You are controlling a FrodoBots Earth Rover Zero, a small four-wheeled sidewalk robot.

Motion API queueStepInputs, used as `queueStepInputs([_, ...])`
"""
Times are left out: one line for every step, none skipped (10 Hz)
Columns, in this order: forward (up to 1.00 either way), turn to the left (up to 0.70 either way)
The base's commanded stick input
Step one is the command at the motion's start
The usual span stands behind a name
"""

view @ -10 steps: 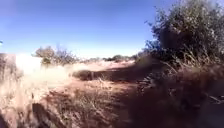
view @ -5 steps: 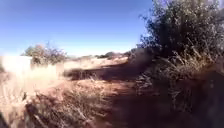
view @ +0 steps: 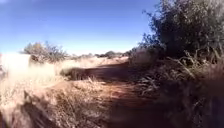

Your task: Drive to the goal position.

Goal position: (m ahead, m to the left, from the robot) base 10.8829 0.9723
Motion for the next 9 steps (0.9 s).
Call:
queueStepInputs([0.5, 0.0])
queueStepInputs([0.5, 0.0])
queueStepInputs([0.5, 0.0])
queueStepInputs([0.5, 0.0])
queueStepInputs([0.5, 0.0])
queueStepInputs([0.5, 0.0])
queueStepInputs([0.5, 0.0])
queueStepInputs([0.5, 0.0])
queueStepInputs([0.5, 0.0])
